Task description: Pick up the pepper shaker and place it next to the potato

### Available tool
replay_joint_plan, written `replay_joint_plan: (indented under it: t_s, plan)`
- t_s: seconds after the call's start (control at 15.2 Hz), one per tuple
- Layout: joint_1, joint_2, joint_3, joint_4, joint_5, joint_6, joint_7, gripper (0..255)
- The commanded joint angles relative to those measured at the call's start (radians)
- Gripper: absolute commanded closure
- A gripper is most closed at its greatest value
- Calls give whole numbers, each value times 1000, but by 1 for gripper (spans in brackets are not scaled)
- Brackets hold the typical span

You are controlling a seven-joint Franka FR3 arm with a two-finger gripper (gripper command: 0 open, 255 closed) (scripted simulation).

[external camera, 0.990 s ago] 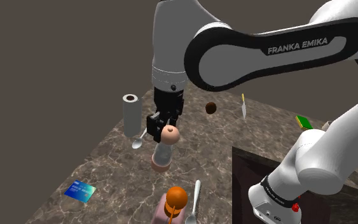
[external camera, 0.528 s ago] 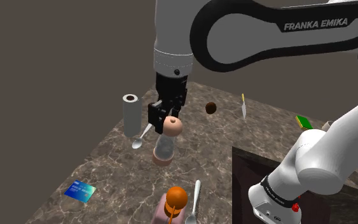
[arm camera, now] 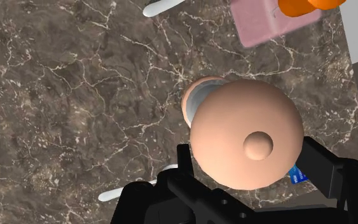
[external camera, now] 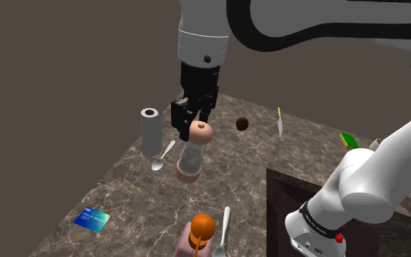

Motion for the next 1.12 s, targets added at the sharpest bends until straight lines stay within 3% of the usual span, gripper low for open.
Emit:
replay_joint_plan:
  t_s: [0.0,1.06]
  plan:
    - [-1,-1,-2,25,0,-26,-1,255]
    - [-2,55,3,298,-25,-249,28,255]
